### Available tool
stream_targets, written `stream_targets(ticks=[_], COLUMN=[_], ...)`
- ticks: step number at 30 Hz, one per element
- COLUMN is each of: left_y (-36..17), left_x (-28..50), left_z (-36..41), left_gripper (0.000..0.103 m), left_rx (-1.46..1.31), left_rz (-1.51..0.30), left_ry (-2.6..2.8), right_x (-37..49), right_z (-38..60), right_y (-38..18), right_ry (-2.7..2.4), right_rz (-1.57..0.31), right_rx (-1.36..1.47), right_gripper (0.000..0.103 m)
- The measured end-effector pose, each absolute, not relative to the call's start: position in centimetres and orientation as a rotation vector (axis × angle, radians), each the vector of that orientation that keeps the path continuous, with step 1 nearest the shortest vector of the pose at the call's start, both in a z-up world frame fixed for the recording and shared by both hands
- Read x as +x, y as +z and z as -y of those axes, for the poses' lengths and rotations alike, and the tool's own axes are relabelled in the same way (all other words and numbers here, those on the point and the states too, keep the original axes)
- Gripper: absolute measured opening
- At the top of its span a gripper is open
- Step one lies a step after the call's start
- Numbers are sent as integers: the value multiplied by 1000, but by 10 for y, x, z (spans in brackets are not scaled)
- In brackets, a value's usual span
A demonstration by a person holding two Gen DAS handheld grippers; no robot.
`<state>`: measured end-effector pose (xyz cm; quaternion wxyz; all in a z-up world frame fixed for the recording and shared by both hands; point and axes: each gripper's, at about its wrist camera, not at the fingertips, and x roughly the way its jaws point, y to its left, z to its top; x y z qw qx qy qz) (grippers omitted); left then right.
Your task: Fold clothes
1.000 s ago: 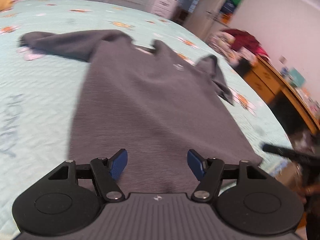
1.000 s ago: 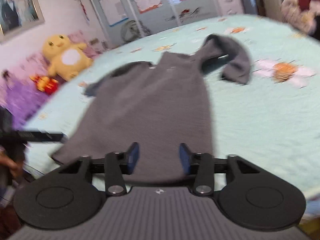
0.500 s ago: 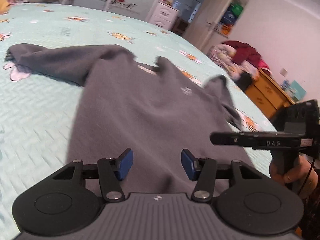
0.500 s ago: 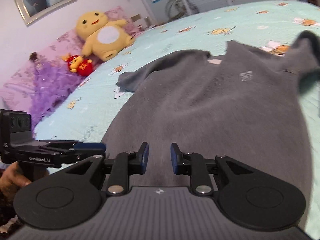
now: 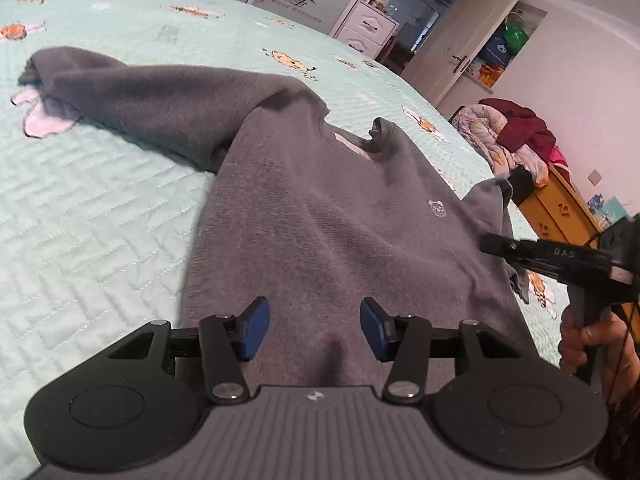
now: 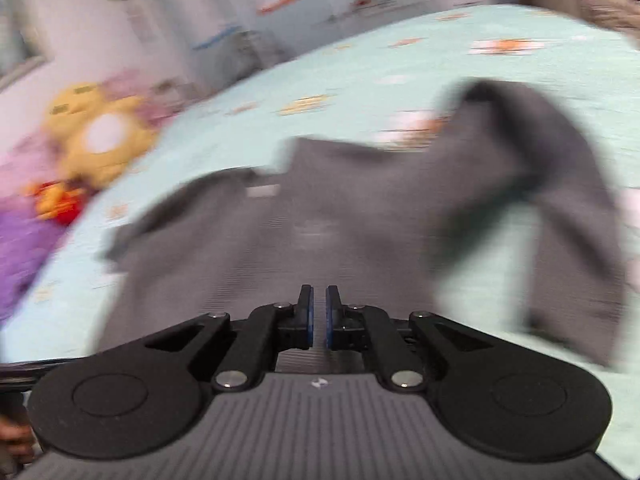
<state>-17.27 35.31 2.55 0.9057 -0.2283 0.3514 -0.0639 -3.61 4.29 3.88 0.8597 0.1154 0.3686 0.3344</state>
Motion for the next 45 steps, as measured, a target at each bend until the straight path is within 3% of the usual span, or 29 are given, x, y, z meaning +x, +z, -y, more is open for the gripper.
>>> stream_targets(ticks=[6, 7, 14, 16, 19, 24, 26, 32, 41, 43, 45], left_y=[21, 21, 27, 25, 16, 13, 13, 7, 6, 7, 7], left_x=[-158, -156, -147, -145, -143, -145, -144, -146, -145, -144, -144], left_z=[-348, -348, -341, -337, -332, -321, -316, -313, -303, -298, -294], left_gripper=[55, 55, 57, 59, 60, 69, 72, 77, 80, 80, 80], left_rx=[-425, -428, -410, -403, -392, -362, -334, -305, -250, -218, -195], left_rz=[-725, -723, -695, -690, -683, -644, -639, -603, -594, -599, -604], left_ry=[-138, -134, -148, -166, -147, -128, -121, -122, -105, -96, -87], right_x=[-8, 5, 49, 37, 23, 22, 28, 38, 25, 20, 17], right_z=[-119, -118, -19, -1, 29, 68, 75, 108, 136, 126, 114], right_y=[23, 16, 15, 25, 39, 41, 39, 34, 9, 6, 12], right_ry=[871, 832, 525, 541, 466, 316, 270, 147, 104, 144, 171], right_rz=[-833, -838, -711, -635, -546, -606, -657, -633, -707, -667, -645], right_rx=[21, -9, 338, 363, 362, 358, 425, 664, 494, 420, 344], right_gripper=[5, 0, 0, 7, 30, 36, 55, 58, 65, 64, 30])
